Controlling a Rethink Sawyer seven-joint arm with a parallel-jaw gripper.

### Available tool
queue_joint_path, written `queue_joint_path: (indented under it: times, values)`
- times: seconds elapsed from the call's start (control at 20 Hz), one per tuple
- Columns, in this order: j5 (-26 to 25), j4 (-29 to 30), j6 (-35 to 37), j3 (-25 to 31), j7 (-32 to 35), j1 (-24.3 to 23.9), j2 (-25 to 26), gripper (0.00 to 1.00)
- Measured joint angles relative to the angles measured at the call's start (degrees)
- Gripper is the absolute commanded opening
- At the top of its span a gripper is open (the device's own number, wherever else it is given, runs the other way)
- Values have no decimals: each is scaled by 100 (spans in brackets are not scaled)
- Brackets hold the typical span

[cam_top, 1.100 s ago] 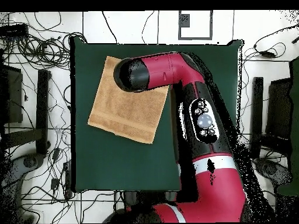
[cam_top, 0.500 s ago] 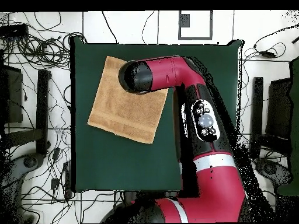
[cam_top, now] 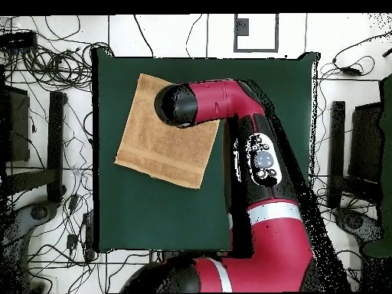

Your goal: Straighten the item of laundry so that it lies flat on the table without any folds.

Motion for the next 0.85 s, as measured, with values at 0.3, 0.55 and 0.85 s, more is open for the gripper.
queue_joint_path:
  times: [0.3,0.55,0.85]
  values:
    - [418,74,-56,-16,56,67,-176,100]
    - [615,74,-65,-17,56,77,-307,100]
    - [832,74,-196,-36,56,104,-454,100]
